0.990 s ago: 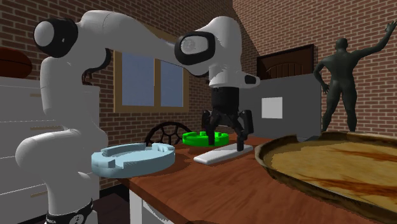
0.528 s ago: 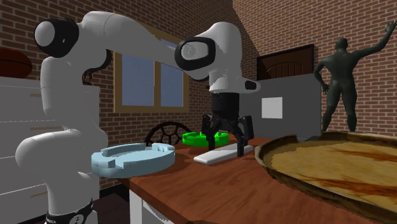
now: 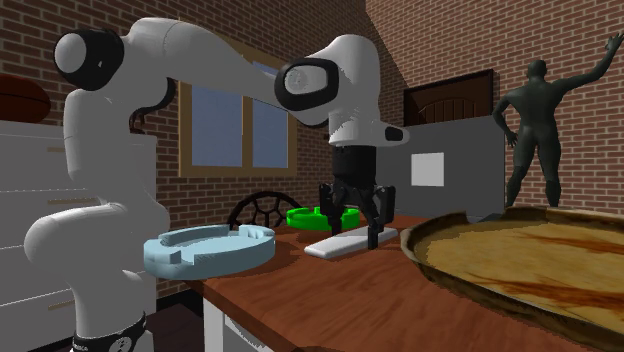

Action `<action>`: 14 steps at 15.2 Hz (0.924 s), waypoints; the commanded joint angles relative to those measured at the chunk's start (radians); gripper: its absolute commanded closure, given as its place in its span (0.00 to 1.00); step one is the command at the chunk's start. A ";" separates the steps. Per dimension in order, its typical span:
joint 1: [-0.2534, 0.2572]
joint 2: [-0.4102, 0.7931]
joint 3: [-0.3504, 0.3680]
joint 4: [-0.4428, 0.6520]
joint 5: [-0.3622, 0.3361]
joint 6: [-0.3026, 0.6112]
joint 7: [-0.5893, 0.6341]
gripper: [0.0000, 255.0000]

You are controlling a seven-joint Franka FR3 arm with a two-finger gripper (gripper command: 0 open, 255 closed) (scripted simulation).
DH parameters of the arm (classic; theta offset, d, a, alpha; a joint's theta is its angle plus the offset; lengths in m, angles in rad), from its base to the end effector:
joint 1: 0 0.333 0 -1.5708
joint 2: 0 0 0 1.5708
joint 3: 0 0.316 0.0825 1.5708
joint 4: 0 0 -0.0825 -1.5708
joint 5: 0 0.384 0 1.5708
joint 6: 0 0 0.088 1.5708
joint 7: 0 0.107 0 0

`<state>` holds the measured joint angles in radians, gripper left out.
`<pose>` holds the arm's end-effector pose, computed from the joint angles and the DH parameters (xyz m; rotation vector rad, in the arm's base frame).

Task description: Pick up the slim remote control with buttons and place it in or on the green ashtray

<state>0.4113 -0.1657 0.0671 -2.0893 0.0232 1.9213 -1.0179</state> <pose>0.4478 0.2355 0.4956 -2.3040 -2.1194 -0.0005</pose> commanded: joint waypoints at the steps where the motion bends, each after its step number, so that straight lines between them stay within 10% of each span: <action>1: 0.000 0.000 0.000 0.000 0.000 0.000 0.000 1.00; 14: -0.001 -0.012 -0.001 0.122 0.000 -0.134 0.001 1.00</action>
<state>0.4105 -0.1770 0.0656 -1.9784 0.0229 1.7991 -1.0175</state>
